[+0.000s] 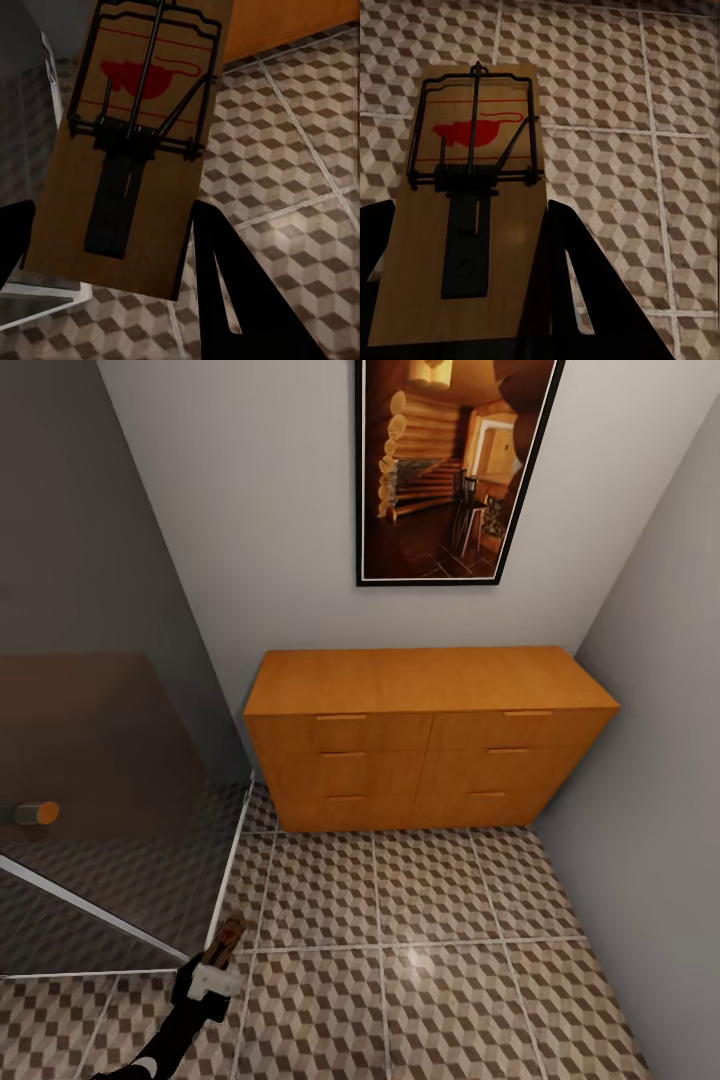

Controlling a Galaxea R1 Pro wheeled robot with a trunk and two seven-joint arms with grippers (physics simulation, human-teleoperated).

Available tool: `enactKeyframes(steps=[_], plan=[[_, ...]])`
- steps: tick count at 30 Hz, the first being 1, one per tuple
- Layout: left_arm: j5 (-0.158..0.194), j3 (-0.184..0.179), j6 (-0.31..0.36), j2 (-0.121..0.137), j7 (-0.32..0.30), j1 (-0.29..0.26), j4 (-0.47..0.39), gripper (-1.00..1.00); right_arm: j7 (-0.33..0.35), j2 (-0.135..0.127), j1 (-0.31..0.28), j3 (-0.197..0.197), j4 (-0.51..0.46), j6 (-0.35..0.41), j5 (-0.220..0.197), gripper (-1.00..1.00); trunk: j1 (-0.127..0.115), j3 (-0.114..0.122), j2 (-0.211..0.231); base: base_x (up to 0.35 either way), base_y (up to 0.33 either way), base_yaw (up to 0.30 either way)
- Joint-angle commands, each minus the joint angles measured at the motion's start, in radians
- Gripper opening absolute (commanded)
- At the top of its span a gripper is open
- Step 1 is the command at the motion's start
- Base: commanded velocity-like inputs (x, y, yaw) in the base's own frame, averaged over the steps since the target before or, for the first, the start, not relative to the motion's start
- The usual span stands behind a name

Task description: Take the four mousetraps from the cabinet in the bathroom and place them on the bathroom floor. Make sure all four end up on the same floor surface, and ensure that at least two of them are either under or directly next to the same bathroom sink.

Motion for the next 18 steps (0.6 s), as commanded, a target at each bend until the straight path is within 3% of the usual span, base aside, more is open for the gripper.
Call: enactKeyframes(steps=[1, 15, 18], plan=[[0.007, -0.008, -0.008, 0.0, 0.0, 0.01, 0.003, -1.0, -0.01, 0.0, 0.0, 0.009, -0.005, -0.004, -0.012, -1.0, 0.001, -0.002, -0.002, 0.0, 0.0, 0.0], [0.01, -0.006, -0.05, 0.004, 0.0, 0.101, 0.003, -1.0, -0.061, -0.015, 0.0, 0.009, -0.018, -0.004, -0.011, -1.0, 0.001, -0.002, -0.002, 0.0, 0.0, 0.0], [0.028, -0.006, -0.072, 0.004, 0.0, 0.125, 0.003, -1.0, -0.061, -0.022, 0.0, 0.009, -0.018, -0.006, -0.012, -1.0, 0.001, -0.002, -0.002, 0.0, 0.0, 0.0]])
